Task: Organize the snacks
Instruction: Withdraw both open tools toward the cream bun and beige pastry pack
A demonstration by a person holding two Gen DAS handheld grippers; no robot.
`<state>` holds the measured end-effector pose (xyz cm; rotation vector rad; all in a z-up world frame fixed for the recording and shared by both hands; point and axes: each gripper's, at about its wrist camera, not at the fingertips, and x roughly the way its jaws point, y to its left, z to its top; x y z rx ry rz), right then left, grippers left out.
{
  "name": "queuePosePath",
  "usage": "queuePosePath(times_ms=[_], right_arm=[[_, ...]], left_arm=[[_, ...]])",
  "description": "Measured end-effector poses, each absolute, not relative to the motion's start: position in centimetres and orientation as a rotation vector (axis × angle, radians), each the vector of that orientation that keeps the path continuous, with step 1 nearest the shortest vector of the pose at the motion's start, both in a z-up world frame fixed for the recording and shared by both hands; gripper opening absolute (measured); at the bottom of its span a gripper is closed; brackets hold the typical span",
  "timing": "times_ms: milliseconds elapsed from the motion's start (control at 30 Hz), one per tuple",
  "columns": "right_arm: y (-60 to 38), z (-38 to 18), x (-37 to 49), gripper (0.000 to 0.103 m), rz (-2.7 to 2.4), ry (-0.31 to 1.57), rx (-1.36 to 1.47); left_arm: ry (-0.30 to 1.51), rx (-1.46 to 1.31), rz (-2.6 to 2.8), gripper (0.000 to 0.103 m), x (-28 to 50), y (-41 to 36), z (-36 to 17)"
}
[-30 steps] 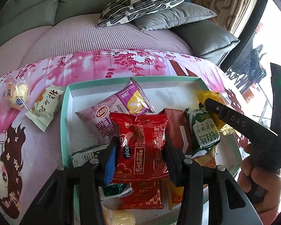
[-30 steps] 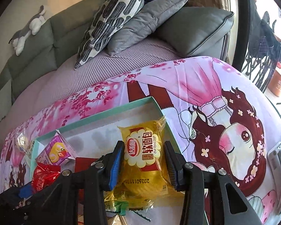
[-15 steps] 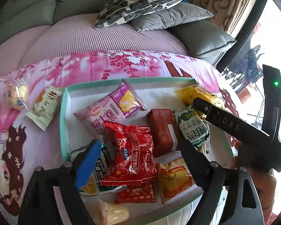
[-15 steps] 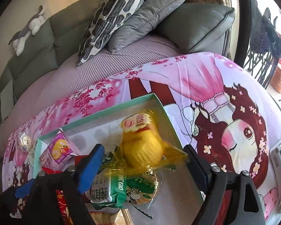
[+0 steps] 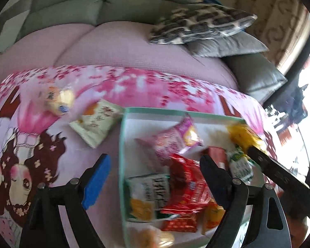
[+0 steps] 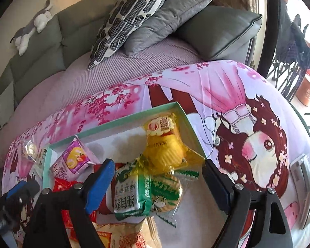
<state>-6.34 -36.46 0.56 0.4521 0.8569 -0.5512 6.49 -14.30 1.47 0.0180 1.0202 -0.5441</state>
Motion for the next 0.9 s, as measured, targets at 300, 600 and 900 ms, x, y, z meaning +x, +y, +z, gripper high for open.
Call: queuePosePath(times_ms=[300,600,900], right_arm=[[-34.8,-0.1,-7.0,0.089,-0.560,0.936,0.458],[-34.1,0.4,-6.9,0.103,-0.557,0.908,0.427],[-30.9,2.1,-5.5,0.103,-0.470,0.846,0.373]], left_arm=[[1.037,-0.072,-0.400,0.097,9.0,-10.4,0.7],[1.005,-0.130,-0.293,0.103,10.8,-6.7,0.8],[0.971,-0.164,-0.188,0.103,13.1,-1.7,1.2]])
